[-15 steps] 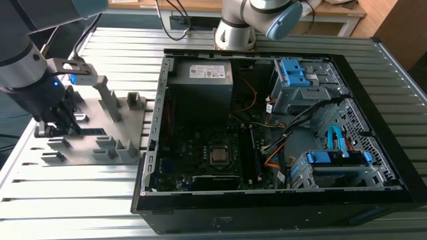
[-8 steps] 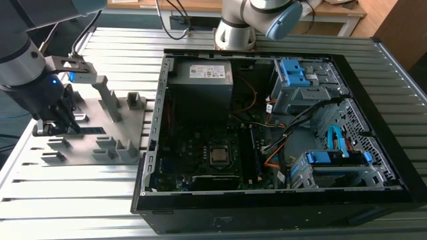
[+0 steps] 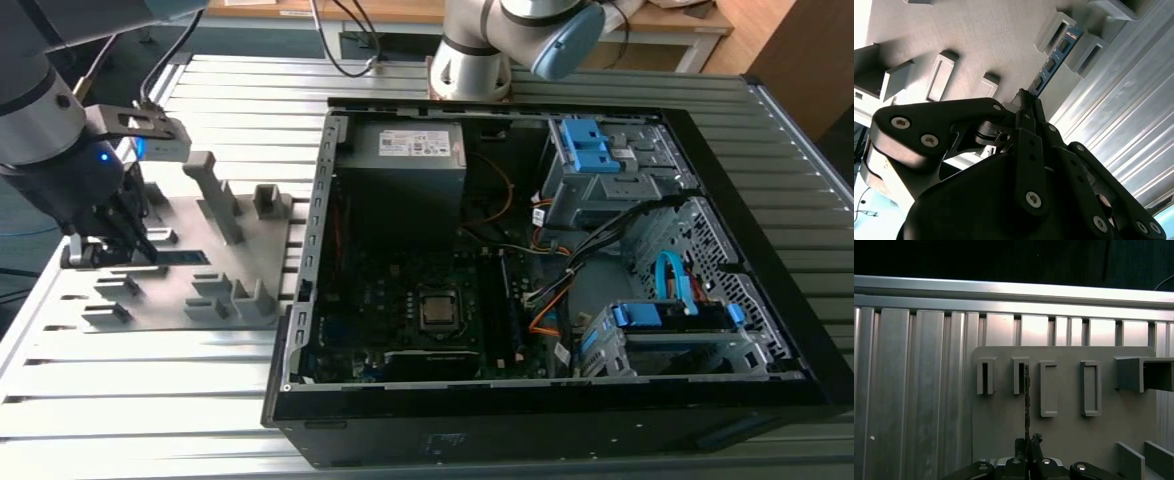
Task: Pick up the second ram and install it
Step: 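Pick up the second ram and move it above second insertion slot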
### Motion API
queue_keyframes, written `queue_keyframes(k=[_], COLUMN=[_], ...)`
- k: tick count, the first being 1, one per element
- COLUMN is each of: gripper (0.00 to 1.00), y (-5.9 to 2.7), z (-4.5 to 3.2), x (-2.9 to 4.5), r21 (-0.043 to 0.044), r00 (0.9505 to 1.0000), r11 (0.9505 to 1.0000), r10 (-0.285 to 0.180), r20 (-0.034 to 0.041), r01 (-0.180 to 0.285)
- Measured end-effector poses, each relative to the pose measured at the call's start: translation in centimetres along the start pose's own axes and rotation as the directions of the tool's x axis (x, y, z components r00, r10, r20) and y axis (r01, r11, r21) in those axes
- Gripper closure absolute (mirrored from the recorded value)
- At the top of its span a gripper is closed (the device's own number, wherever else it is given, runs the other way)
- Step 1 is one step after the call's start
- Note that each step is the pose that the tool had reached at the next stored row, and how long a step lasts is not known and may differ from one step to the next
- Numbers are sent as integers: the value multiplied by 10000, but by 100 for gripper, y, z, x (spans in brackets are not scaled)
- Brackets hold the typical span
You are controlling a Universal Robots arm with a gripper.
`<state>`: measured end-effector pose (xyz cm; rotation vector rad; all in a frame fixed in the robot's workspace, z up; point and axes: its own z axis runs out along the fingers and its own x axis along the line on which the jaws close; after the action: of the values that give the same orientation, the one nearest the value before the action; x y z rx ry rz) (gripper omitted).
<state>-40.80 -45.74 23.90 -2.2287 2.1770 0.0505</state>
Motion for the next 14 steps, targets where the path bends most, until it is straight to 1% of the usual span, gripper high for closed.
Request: queue_keyframes(k=[10,13,14], gripper=[86,86,86], y=[0,0,0], z=[-90,-130,-158], x=[-4,-5,-7], r21=[0,0,0], r00=[10000,10000,10000], r11=[10000,10000,10000], r10=[0,0,-1], r20=[0,0,0], r01=[0,0,1])
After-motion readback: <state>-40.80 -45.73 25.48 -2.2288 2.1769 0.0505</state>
